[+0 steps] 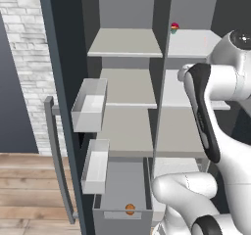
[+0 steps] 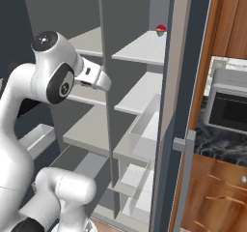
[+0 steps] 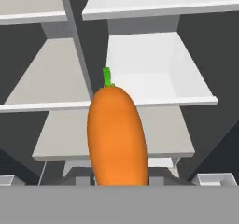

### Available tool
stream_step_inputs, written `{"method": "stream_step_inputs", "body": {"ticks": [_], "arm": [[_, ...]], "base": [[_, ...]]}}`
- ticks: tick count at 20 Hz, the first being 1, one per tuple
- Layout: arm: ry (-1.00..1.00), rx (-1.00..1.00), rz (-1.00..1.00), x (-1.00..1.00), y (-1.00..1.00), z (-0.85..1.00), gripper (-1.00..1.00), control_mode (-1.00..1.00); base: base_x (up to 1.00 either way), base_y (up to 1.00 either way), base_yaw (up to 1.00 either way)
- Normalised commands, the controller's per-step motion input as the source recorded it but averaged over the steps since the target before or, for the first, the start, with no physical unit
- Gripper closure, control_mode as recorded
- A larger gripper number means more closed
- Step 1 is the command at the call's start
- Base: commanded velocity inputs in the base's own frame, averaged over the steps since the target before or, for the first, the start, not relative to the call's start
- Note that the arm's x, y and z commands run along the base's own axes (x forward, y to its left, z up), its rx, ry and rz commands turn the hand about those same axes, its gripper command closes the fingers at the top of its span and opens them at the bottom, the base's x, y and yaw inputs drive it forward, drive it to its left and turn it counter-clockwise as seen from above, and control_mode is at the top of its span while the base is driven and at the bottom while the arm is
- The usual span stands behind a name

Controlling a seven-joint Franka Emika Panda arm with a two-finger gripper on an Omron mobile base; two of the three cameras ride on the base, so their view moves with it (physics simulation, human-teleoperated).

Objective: Take the carrot and tangerine from the fridge shelf and place them in the freezer drawer to begin freezing them.

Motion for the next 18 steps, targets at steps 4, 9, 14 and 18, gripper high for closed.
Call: {"method": "stream_step_inputs", "body": {"ticks": [4, 9, 14, 18], "arm": [[0.17, 0.08, 0.00, -0.41, 0.23, -0.09, 1.00, -1.00], [0.00, 0.00, 0.00, 0.00, 0.00, 0.00, 1.00, 1.00], [0.00, 0.00, 0.00, 0.00, 0.00, 0.00, 1.00, 1.00], [0.00, 0.00, 0.00, 0.00, 0.00, 0.00, 1.00, 1.00]], "base": [[0.00, 0.00, 0.00], [-0.58, 0.37, 0.00], [-0.29, 0.50, 0.00], [-0.15, 0.37, 0.00]]}}
